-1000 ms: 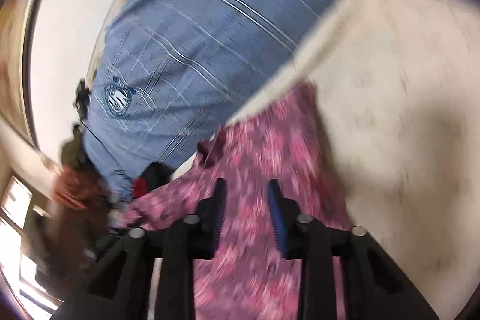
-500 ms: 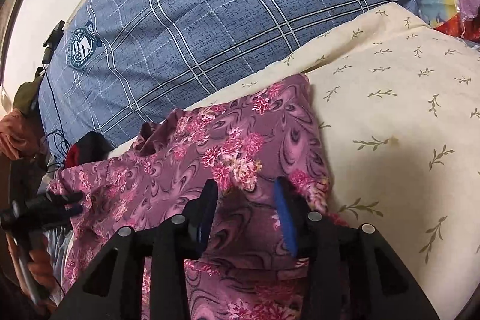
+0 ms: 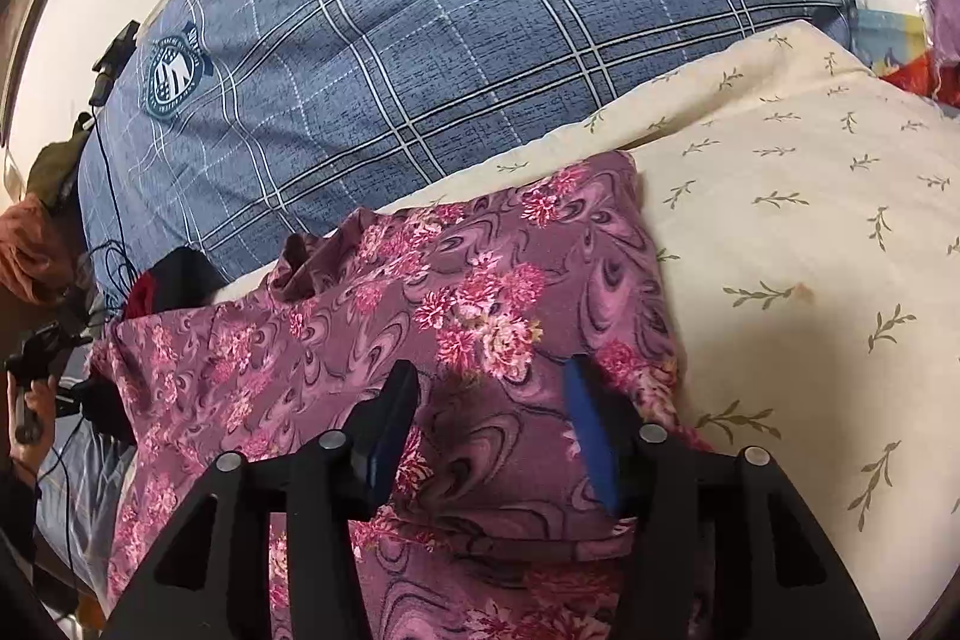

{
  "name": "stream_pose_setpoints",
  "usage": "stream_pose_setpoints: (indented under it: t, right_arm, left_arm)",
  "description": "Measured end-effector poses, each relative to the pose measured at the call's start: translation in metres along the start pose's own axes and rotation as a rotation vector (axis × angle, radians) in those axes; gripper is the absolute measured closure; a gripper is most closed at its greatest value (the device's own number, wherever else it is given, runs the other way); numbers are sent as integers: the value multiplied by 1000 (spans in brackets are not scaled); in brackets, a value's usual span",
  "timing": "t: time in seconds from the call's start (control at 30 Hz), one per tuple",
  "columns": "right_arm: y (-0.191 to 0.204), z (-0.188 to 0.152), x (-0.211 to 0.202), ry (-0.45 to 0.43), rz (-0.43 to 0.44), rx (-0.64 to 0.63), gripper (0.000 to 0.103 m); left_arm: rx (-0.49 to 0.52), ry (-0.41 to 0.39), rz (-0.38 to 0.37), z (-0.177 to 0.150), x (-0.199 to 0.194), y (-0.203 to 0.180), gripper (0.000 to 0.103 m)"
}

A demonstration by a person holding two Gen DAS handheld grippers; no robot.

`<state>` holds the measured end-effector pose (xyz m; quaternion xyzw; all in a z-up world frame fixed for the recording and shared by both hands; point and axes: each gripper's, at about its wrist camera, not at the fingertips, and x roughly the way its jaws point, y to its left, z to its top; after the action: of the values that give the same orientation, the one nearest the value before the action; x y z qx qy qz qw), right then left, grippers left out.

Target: Fold small clothes

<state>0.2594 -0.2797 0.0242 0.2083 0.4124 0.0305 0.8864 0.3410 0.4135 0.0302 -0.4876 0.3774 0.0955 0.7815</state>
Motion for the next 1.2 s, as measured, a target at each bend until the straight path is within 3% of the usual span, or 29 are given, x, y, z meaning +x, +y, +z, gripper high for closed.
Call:
stream_pose_setpoints:
  t: [0.07, 0.1, 0.13, 0.17, 0.33, 0.43, 0.77, 0.87, 1.03, 1.13, 1.2]
  right_arm:
    - [2, 0, 1, 3, 1, -10, 44]
    - [3, 0, 1, 4, 2, -15, 43]
    - [4, 0, 2, 6, 2, -22, 41]
    - [5, 0, 2, 7, 0, -26, 40]
    - [5, 0, 2, 6, 12, -28, 38]
    - [3, 0, 1, 4, 22, -22, 38]
    - [1, 0, 0, -2, 38, -14, 38]
    - [0, 0, 0, -5, 49, -6, 38]
    - [-2, 0, -1, -9, 64, 4, 38]
    - [-5, -1, -2, -13, 83, 17, 38]
    - [-7, -1, -3, -17, 99, 29, 38]
  left_arm:
    - [0, -8, 11, 3, 0, 1, 44]
    - [0, -12, 1, 2, 2, -1, 51]
    - [3, -14, -15, 1, 5, -3, 85]
    - [7, -8, -30, 2, 9, -5, 100]
    - [17, -65, -39, -8, -17, -17, 100]
    - [83, -93, -50, -25, -37, -39, 100]
    - [431, -50, -147, -152, -72, -149, 100]
    - [503, 1, -171, -197, -53, -182, 100]
    - [577, 160, -173, -278, 10, -221, 100]
    - [647, 245, -87, -330, 57, -232, 99]
    - [717, 306, 16, -366, 86, -231, 88]
